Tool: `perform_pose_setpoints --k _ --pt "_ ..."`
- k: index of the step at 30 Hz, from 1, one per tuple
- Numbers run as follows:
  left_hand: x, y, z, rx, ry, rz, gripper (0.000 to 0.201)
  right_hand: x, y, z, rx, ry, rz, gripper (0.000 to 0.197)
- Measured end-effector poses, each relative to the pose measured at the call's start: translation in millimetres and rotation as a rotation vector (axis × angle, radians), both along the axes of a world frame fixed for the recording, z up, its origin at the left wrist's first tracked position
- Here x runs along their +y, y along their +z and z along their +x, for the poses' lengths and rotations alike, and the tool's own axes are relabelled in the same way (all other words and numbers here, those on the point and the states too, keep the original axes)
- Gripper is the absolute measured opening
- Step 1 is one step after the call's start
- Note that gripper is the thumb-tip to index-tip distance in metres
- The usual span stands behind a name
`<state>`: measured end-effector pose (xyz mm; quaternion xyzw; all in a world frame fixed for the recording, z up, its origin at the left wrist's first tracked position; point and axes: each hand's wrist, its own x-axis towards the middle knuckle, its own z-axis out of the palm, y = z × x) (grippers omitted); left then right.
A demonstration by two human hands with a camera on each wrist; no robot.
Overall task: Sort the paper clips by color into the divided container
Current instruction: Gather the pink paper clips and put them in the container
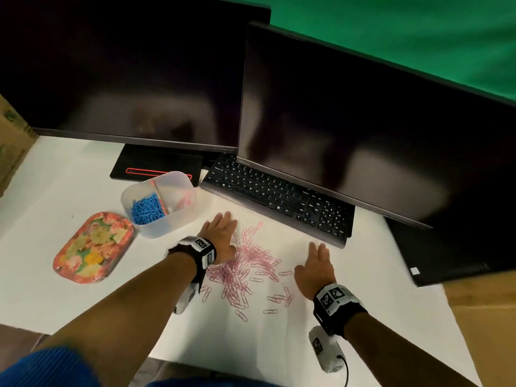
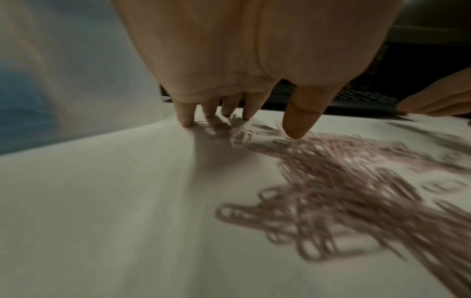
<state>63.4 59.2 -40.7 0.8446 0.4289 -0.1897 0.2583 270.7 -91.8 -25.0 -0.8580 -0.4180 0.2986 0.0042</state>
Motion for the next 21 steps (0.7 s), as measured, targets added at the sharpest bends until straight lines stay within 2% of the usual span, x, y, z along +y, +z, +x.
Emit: perform_pose_setpoints --k 2,4,8,10,12,13,15,18,21 --pt "-13 2 4 -0.047 -0.079 -0.012 0.08 -11 -8 7 0.002 -0.037 -0.042 0.075" --pt "-26 1 6 -0.093 -0.167 -0.019 0.076 -16 -13 0 0.001 0.021 -0.038 0.075" --pt "-50 -5 0 -0.179 -0.263 -0.029 0.069 -12 -11 -32 0.143 0.175 0.023 0.072" --pt "-56 -4 -9 -0.311 -0.176 -0.062 0.067 -2 -7 -41 0.225 0.246 0.076 0.069" --pt "-54 3 -21 -0.458 0.068 -0.043 0.062 13 -3 -42 0.271 0.259 0.129 0.066" --pt "-50 6 -28 -0.496 0.201 0.001 0.059 23 -1 -40 0.268 0.254 0.14 0.066" --pt "-42 10 -43 -0.451 0.375 0.091 0.057 40 1 -37 0.25 0.241 0.123 0.068" --pt "-40 4 -60 -0.273 0.415 0.054 0.066 60 3 -39 0.211 0.274 0.08 0.072" --pt "-49 -2 -61 -0.226 0.281 -0.026 0.073 71 3 -49 0.15 0.464 0.067 0.075"
